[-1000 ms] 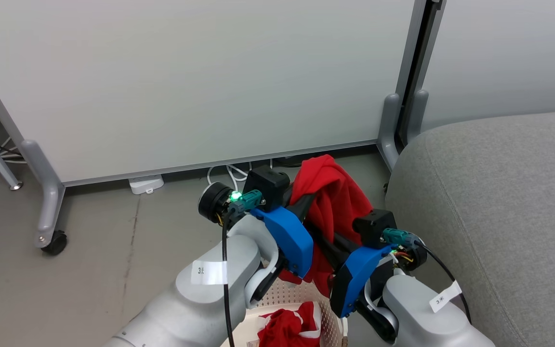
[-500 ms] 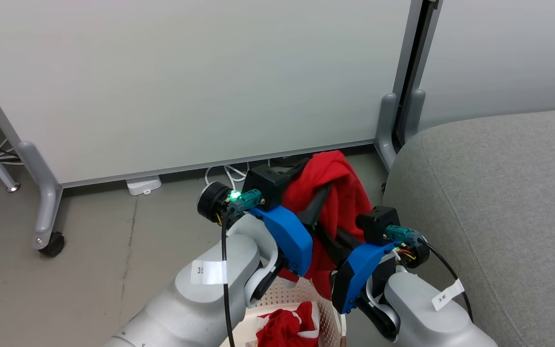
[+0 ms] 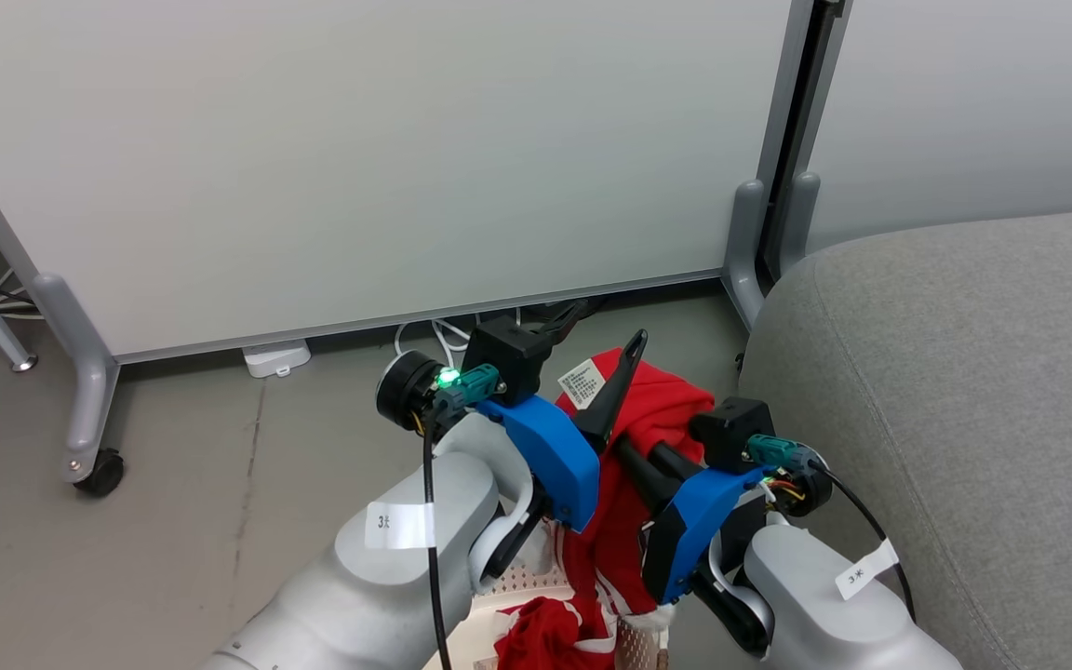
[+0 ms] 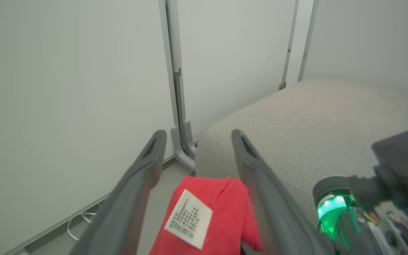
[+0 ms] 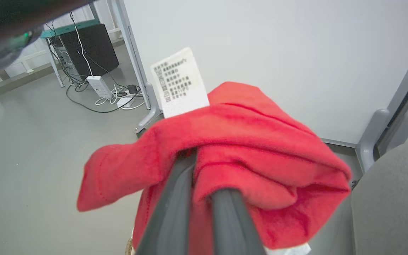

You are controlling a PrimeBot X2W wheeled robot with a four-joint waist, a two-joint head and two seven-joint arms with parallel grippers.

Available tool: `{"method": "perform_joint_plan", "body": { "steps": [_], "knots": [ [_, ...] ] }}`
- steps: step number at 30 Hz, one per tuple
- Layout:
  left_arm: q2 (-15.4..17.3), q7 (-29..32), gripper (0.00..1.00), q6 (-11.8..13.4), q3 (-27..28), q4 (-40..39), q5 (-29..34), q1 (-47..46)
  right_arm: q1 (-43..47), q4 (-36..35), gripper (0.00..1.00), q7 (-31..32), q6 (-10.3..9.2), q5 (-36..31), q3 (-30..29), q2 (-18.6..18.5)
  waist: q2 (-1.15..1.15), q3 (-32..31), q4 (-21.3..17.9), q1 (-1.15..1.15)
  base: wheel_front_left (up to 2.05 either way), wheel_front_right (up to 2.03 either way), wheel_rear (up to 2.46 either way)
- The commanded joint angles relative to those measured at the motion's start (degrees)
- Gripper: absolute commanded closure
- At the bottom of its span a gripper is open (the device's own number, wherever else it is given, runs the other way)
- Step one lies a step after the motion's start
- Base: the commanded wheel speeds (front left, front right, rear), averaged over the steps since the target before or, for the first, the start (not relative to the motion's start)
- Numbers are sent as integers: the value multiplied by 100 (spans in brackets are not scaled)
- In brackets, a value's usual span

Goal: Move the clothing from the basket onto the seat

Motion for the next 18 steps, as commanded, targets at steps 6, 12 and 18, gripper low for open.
{"method": "perform_joint_plan", "body": {
  "steps": [6, 12, 18],
  "knots": [
    [1, -30, 0, 75, 236, -169, 224, 78, 69, -18, 100, -32, 1, -50, -86, -13, 0, 20, 42, 0, 0, 0, 0],
    [238, -25, 0, 160, 815, -843, 922, 634, 140, -70, 100, -32, 1, -182, -212, -13, 0, 44, 108, 0, 0, 0, 0],
    [540, -23, 0, 119, 1534, -1583, 1590, 1587, 219, -99, 100, -32, 1, -331, -336, -13, 0, 41, 160, 0, 0, 0, 0]
  ]
}}
